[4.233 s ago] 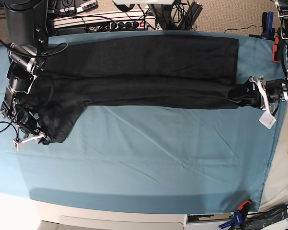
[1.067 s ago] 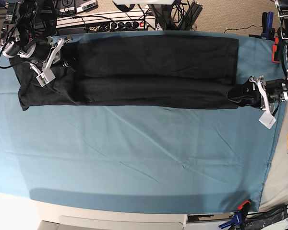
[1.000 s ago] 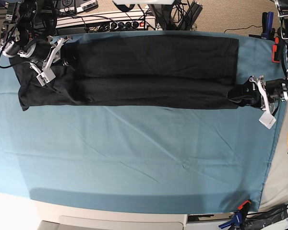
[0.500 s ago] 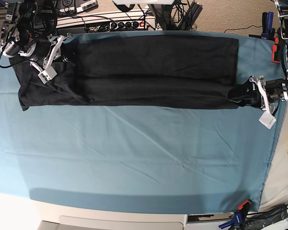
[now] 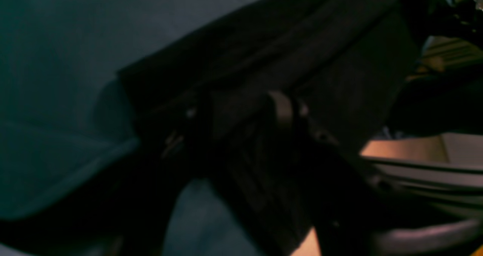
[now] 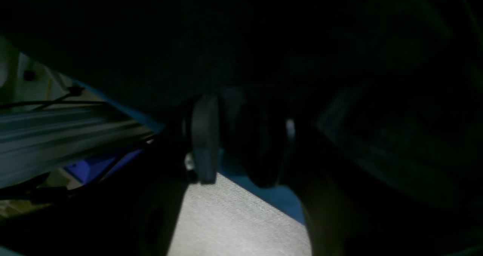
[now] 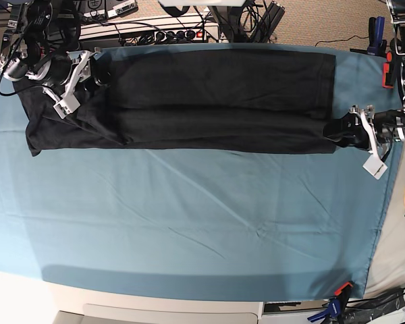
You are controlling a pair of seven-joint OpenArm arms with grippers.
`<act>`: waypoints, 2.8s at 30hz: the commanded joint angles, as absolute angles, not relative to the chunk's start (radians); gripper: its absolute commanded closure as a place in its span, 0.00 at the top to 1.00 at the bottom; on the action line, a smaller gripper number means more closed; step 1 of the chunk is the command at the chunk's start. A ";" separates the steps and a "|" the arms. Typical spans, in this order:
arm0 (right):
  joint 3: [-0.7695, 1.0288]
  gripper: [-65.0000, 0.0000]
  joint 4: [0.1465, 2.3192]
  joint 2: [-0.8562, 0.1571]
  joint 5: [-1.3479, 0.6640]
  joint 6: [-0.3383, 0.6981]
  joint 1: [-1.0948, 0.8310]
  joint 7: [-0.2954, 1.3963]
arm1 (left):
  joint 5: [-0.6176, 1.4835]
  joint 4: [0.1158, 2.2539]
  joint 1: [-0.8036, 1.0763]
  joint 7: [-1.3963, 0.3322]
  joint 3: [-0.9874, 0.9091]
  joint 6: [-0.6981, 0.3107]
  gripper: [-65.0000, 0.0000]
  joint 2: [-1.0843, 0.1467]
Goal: Fold the T-shirt properly
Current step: 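Hold the folded strip end down with the right gripper, then open the left gripper and lift it off its strip end, then lower the left gripper onto the strip end and grasp it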
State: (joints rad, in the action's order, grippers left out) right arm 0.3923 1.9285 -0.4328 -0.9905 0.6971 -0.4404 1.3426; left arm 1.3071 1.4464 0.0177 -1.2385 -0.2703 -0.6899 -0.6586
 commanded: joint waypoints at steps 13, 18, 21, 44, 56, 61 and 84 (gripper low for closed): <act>0.401 0.34 2.189 -0.429 -0.816 0.698 -0.390 1.166 | 1.163 1.460 0.075 -1.133 -0.280 -0.605 0.45 -0.682; 0.401 0.34 2.194 -0.424 -0.814 0.698 -0.363 1.158 | 1.174 1.460 0.103 -1.125 -0.280 -0.554 0.46 -0.679; 0.401 0.34 2.194 -0.424 -0.814 0.698 -0.363 1.152 | 1.165 1.460 0.102 -1.119 -0.280 -0.545 0.46 -0.679; 0.401 0.34 2.193 -0.424 -0.810 0.698 -0.363 1.151 | 1.047 1.426 -0.003 -1.038 -0.569 -0.357 0.46 -0.733; 0.401 0.34 2.193 -0.365 -0.806 0.698 -0.371 1.151 | 1.253 1.158 0.004 -1.108 -0.590 -0.420 0.44 -0.791; 0.401 0.34 2.192 -0.360 -0.773 0.698 -0.371 1.151 | 1.404 1.158 0.047 -1.167 -0.568 -0.493 0.44 -0.836; 0.401 0.34 2.191 -0.360 -0.736 0.698 -0.382 1.136 | 1.484 1.158 0.133 -1.252 -0.448 -0.582 0.44 -0.708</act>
State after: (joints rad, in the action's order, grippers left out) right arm 0.3927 2.1777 -0.3485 -0.7296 0.6971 -0.3874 1.1622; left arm 1.4593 1.1469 0.1417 -1.2602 -0.4404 -0.5743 -0.6807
